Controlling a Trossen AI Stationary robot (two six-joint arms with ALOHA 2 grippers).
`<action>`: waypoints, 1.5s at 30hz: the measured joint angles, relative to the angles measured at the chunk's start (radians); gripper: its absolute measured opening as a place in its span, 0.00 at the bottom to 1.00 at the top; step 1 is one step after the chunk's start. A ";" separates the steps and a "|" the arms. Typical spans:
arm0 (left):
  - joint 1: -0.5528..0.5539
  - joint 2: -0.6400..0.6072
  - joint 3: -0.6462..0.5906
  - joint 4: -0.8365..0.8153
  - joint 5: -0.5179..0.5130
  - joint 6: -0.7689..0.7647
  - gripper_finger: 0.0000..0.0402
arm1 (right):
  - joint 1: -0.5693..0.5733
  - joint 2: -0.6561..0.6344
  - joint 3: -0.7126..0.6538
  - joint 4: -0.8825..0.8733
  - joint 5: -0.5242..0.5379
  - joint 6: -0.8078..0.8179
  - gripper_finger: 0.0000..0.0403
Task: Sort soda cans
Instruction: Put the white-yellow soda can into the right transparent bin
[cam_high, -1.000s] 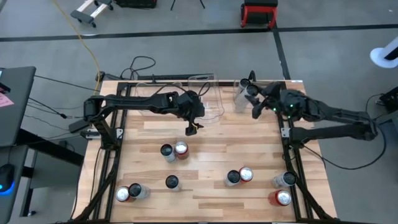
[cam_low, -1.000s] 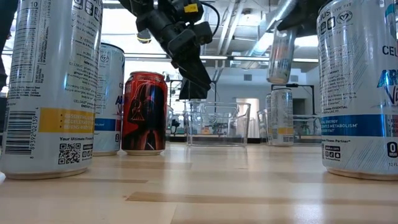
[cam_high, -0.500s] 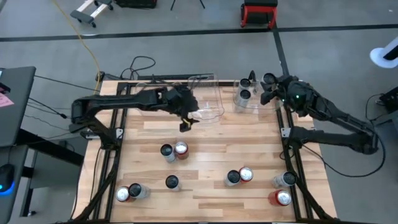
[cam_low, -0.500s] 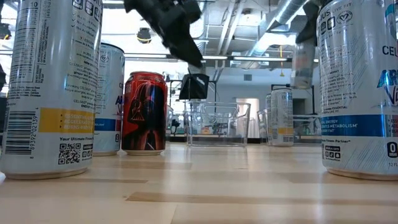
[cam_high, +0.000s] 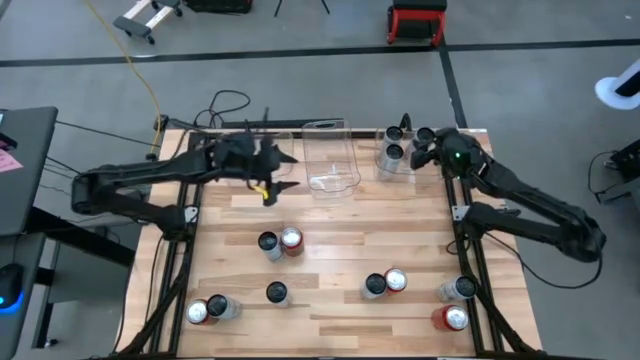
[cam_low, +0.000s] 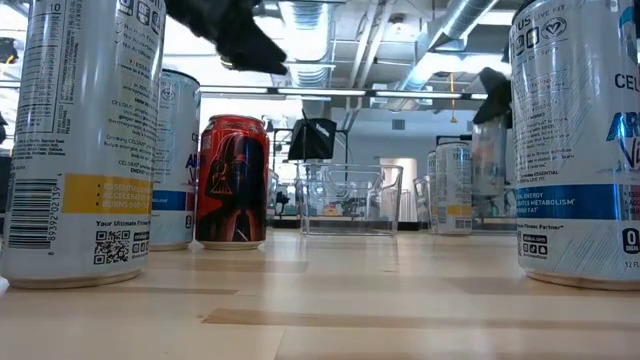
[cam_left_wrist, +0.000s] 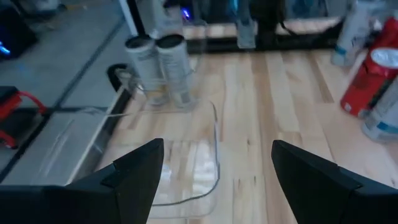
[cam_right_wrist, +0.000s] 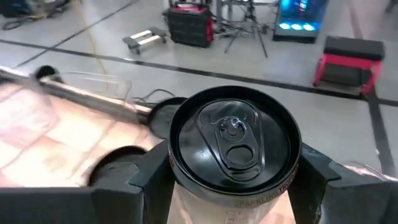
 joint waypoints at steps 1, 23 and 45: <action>0.006 -0.024 -0.039 0.032 0.001 -0.008 0.73 | -0.020 0.012 -0.004 0.006 0.000 0.000 0.60; 0.015 -0.118 -0.264 0.199 -0.078 -0.059 0.73 | -0.139 0.375 -0.044 0.331 -0.100 -0.033 0.60; 0.015 -0.118 -0.264 0.174 -0.081 -0.080 0.73 | -0.138 0.346 -0.043 0.308 -0.100 -0.050 0.83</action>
